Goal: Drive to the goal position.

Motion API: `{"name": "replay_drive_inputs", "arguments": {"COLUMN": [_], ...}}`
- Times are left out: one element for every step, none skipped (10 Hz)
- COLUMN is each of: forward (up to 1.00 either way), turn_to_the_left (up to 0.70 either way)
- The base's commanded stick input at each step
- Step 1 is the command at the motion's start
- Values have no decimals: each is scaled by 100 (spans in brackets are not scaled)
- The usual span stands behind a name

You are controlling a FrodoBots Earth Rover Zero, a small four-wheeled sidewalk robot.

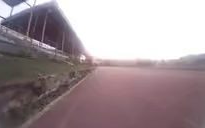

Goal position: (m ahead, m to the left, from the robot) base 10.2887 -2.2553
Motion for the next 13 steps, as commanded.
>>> {"name": "replay_drive_inputs", "arguments": {"forward": [70, 70, 70, 70, 70, 70, 70, 70, 70, 70, 70, 70, 70], "turn_to_the_left": [0, 0, 0, 0, -20, -32, -21, -7, 0, 0, 0, 0, 0]}}
